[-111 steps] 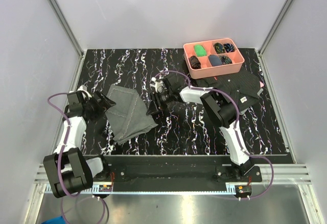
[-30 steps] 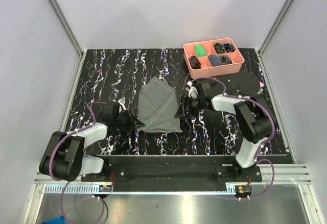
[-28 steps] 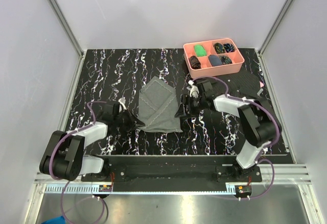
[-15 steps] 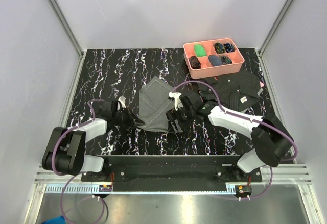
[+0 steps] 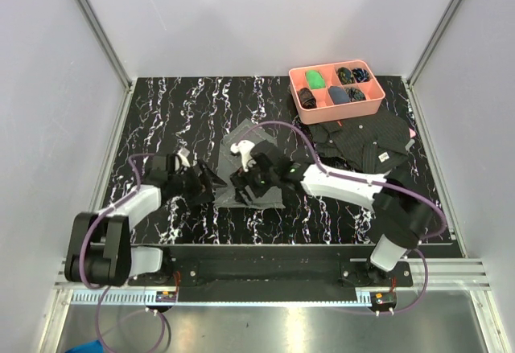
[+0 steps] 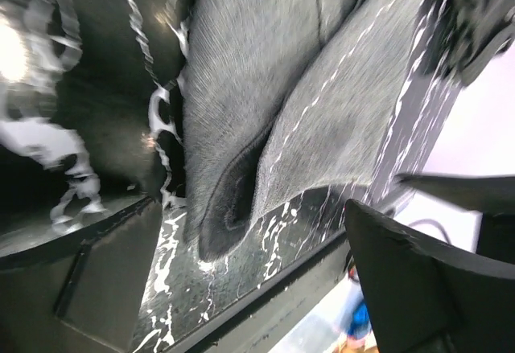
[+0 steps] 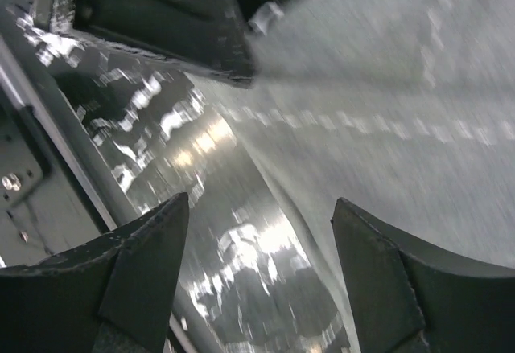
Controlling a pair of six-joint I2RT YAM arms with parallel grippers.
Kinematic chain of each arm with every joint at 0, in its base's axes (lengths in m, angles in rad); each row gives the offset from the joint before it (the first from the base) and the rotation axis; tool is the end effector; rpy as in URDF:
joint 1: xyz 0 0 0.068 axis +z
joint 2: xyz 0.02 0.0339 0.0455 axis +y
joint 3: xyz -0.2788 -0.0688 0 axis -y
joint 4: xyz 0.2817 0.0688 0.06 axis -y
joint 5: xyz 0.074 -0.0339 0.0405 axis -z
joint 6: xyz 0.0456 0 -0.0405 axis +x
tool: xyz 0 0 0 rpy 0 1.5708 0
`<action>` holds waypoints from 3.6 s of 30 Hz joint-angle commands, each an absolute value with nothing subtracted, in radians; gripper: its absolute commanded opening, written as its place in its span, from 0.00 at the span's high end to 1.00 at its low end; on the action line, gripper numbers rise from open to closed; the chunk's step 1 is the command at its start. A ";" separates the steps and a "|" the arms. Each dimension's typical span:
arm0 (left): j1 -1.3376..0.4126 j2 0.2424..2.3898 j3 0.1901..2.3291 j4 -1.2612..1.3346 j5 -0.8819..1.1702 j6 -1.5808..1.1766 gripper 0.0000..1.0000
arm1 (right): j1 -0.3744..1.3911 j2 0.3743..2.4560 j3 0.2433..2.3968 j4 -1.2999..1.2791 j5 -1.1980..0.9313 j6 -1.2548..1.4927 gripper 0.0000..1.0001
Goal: Fold the napkin, place the utensils inside, and roll it up
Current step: Fold the napkin, then roll the napkin with the utensil
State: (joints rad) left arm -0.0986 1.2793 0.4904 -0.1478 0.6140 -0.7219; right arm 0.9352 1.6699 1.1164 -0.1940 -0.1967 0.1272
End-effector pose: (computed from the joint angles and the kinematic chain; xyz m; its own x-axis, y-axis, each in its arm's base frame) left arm 0.2431 -0.0504 0.1333 -0.8793 -0.4558 -0.1379 -0.2144 0.6377 -0.7399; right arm 0.2338 0.3319 0.2132 -0.5112 -0.4834 -0.7106 -0.8160 0.5325 0.2248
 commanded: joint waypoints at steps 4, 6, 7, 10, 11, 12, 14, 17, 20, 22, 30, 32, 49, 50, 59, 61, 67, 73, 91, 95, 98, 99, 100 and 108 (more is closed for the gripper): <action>0.112 1.109 0.466 -0.238 0.539 -0.652 0.01 | 1.025 1.844 1.276 -0.028 -0.222 0.084 0.29; 0.162 1.079 0.471 -0.259 0.535 -0.640 0.01 | 1.032 1.896 1.305 -0.025 -0.227 0.078 0.32; 0.176 1.074 0.475 -0.267 0.535 -0.624 0.01 | 1.038 1.911 1.330 -0.025 -0.232 0.075 0.32; 0.216 1.077 0.497 -0.301 0.544 -0.592 0.01 | 1.048 1.960 1.368 -0.029 -0.236 0.064 0.36; 0.225 1.080 0.497 -0.304 0.551 -0.591 0.01 | 1.054 1.979 1.376 -0.032 -0.236 0.063 0.37; 0.233 1.086 0.495 -0.295 0.572 -0.592 0.01 | 1.054 1.989 1.384 -0.034 -0.235 0.064 0.39; 0.239 1.095 0.494 -0.284 0.581 -0.597 0.01 | 1.057 2.009 1.399 -0.043 -0.233 0.072 0.44; 0.239 1.104 0.489 -0.272 0.595 -0.600 0.01 | 1.058 2.026 1.413 -0.058 -0.230 0.081 0.48; 0.238 1.091 0.485 -0.270 0.598 -0.598 0.01 | 1.063 2.001 1.401 -0.060 -0.209 0.090 0.41; 0.236 1.085 0.476 -0.267 0.604 -0.598 0.01 | 1.063 1.959 1.379 -0.064 -0.189 0.091 0.34; 0.046 1.101 0.450 -0.235 0.572 -0.632 0.09 | 1.062 1.652 1.126 -0.106 -0.008 0.057 0.11; 0.019 1.121 0.437 -0.218 0.578 -0.638 0.15 | 1.060 1.599 1.094 -0.124 0.044 0.071 0.09; -0.167 1.285 0.440 -0.107 0.549 -0.696 0.51 | 1.046 1.557 1.011 -0.107 0.046 0.121 0.08; -0.167 1.290 0.442 -0.106 0.548 -0.695 0.54 | 1.046 1.557 1.011 -0.103 0.038 0.117 0.08; -0.166 1.312 0.531 -0.127 0.607 -0.692 0.99 | 1.066 1.677 1.052 -0.025 -0.032 0.025 0.08; -0.164 1.319 0.551 -0.135 0.626 -0.698 1.00 | 1.089 1.706 1.066 -0.009 -0.006 0.005 0.08; -0.152 1.318 0.574 -0.129 0.680 -0.729 1.00 | 1.169 1.789 1.100 0.080 0.219 -0.087 0.07; -0.118 1.307 0.574 -0.150 0.698 -0.716 1.00 | 1.213 1.795 1.095 0.141 0.371 -0.127 0.07; -0.071 1.253 0.566 -0.181 0.727 -0.715 1.00 | 1.218 1.959 1.158 0.189 0.446 -0.143 0.09; -0.040 1.250 0.568 -0.183 0.738 -0.715 1.00 | 1.218 1.956 1.128 0.176 0.544 -0.114 0.16; -0.026 1.253 0.571 -0.183 0.747 -0.709 1.00 | 1.216 1.939 1.097 0.170 0.569 -0.100 0.25; -0.023 1.255 0.571 -0.183 0.749 -0.707 1.00 | 1.218 1.934 1.092 0.166 0.575 -0.095 0.28; -0.020 1.256 0.574 -0.183 0.752 -0.706 1.00 | 1.216 1.922 1.086 0.155 0.578 -0.091 0.31; 0.038 1.275 0.589 -0.198 0.764 -0.673 1.00 | 1.221 1.870 1.022 0.140 0.580 -0.086 0.38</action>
